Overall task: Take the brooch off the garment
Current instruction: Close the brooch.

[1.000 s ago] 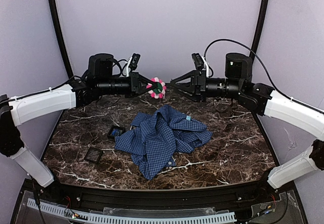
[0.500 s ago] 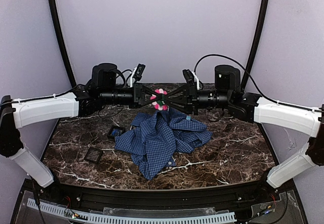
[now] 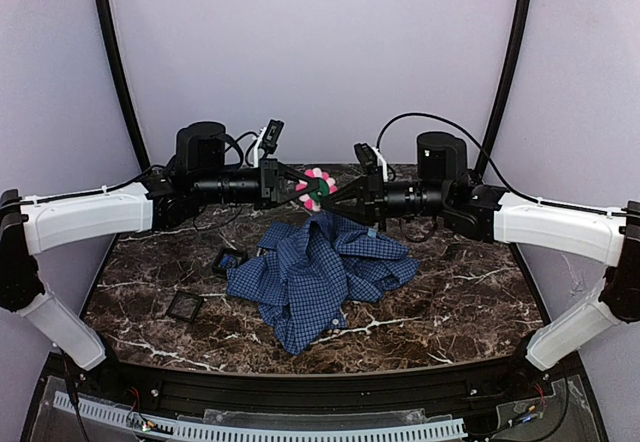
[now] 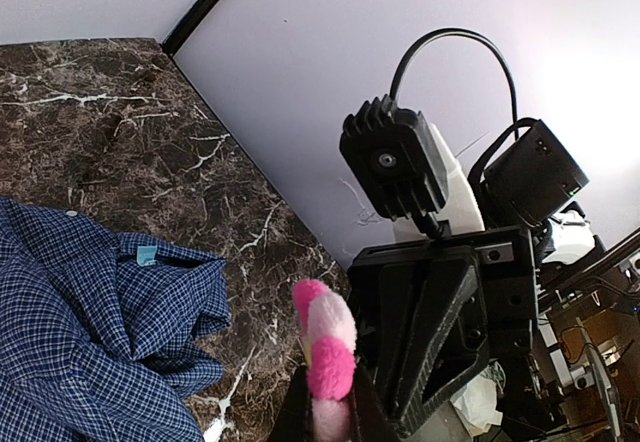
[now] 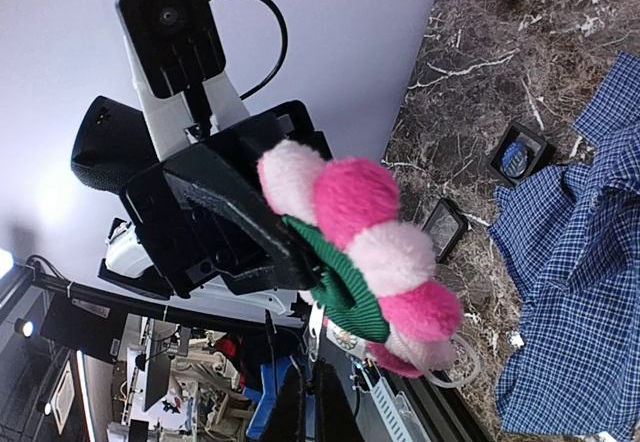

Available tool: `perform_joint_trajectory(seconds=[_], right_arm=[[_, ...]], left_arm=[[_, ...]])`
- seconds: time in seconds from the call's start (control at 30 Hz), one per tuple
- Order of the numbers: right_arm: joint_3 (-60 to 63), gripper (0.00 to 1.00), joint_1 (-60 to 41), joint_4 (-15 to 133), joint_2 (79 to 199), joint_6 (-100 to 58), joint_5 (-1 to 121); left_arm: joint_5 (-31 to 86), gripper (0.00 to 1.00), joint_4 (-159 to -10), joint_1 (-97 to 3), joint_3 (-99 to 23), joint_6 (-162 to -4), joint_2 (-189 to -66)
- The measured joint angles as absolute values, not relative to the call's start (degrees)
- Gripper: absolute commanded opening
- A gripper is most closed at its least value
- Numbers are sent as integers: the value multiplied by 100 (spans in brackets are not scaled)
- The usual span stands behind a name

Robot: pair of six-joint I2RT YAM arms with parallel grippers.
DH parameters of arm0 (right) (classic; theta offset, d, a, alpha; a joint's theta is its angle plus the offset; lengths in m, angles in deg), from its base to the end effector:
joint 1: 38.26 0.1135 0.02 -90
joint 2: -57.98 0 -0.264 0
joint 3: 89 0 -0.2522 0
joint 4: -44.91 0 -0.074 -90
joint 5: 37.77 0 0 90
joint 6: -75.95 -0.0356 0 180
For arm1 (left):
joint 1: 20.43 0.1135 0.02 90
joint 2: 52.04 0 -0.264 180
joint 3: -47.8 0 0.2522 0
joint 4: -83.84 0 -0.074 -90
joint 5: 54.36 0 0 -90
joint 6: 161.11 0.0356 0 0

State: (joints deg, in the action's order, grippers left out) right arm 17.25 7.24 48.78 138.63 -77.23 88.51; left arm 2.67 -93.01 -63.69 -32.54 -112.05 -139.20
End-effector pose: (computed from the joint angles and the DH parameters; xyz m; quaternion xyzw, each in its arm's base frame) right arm 0.2151 0.2490 0.3245 -0.0837 0.7539 0.6321 0.1584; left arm 0.2486 -0.2606 0.3292 0.1973 0.7305 -0.5746 0.3118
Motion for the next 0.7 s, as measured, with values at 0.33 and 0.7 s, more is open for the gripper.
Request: perform_joint_trajectory(seconds=[0.33, 0.7], right_arm=[[1725, 0, 724, 4808, 13941, -7649, 8840], [1725, 0, 724, 4830, 13941, -7408, 8776]], left_arm=[[164, 10, -9333, -6337, -3254, -11393, -13911], [-181, 42, -9655, -6345, -3213, -11778, -13911]])
